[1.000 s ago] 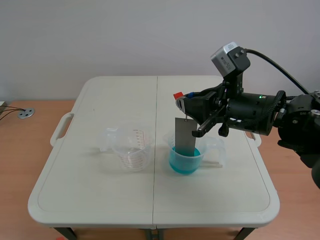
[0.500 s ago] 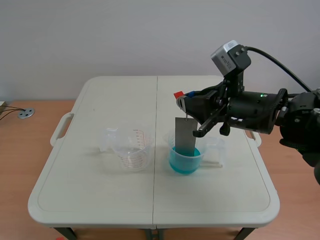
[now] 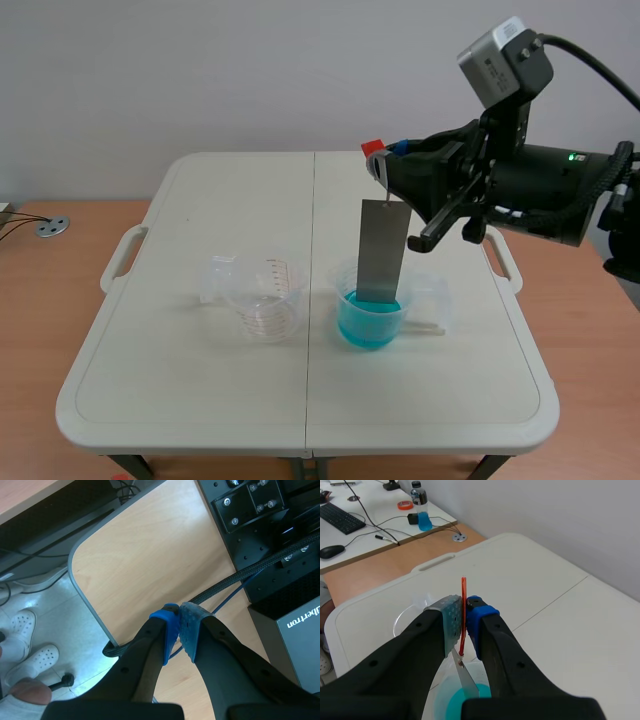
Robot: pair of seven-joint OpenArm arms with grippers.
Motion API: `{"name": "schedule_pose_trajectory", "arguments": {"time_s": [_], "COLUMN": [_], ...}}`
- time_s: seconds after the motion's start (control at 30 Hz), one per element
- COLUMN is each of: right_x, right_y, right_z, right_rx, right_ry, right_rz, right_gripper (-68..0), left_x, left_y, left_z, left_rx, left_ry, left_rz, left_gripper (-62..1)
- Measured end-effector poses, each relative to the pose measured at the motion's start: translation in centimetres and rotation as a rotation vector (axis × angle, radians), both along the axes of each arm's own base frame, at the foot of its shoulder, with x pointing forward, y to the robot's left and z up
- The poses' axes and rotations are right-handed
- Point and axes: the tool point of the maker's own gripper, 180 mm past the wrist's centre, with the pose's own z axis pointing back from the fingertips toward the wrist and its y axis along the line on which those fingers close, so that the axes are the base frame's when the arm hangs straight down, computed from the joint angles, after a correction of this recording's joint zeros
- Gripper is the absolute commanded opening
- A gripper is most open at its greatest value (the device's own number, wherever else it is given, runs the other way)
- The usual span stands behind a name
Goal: Hold the metal plate by the orange handle, dip it into the blue solution, take it out and point at it, then put the plate back in the beaker on the left.
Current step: 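Raise the plate and point at it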
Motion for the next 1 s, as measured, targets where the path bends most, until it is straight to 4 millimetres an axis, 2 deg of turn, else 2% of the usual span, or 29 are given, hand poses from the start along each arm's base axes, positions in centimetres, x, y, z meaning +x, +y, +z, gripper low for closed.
{"name": "schedule_pose_trajectory", "arguments": {"time_s": [0.17,0.3,0.4,0.5,0.63,0.8,0.9,1.0], "right_x": [-0.2,-0.5,-0.6,-0.7,-1.0,-1.3,-1.4,-1.6], "right_y": [-0.1,0.0,-0.1,0.1,0.4,0.7,0.8,1.0], "right_z": [1.8,3.1,3.9,4.4,5.2,5.9,6.1,6.6], "right_rx": [-0.004,-0.005,-0.002,-0.014,-0.020,-0.014,-0.007,0.006], "right_ry": [-0.051,-0.088,-0.112,-0.126,-0.150,-0.168,-0.164,-0.168], "right_rz": [-0.002,-0.002,-0.002,0.001,0.013,0.021,0.025,0.032], "right_gripper": [-66.4,-66.4,-66.4,-66.4,-66.4,-66.4,-66.4,-66.4], "left_x": [0.9,4.2,7.3,10.7,15.1,20.1,22.3,24.2], "left_y": [0.3,3.1,6.1,8.7,10.2,10.1,8.7,6.4], "left_z": [0.0,1.1,3.2,6.0,10.2,14.0,15.3,16.3], "left_rx": [0.003,0.065,0.137,0.205,0.253,0.266,0.207,0.114], "left_ry": [-0.018,-0.108,-0.206,-0.321,-0.483,-0.653,-0.710,-0.747], "left_rz": [0.004,0.050,0.081,0.100,0.098,0.094,0.057,-0.006], "left_gripper": [-58.1,-58.1,-58.1,-58.1,-58.1,-58.1,-58.1,-58.1]}}
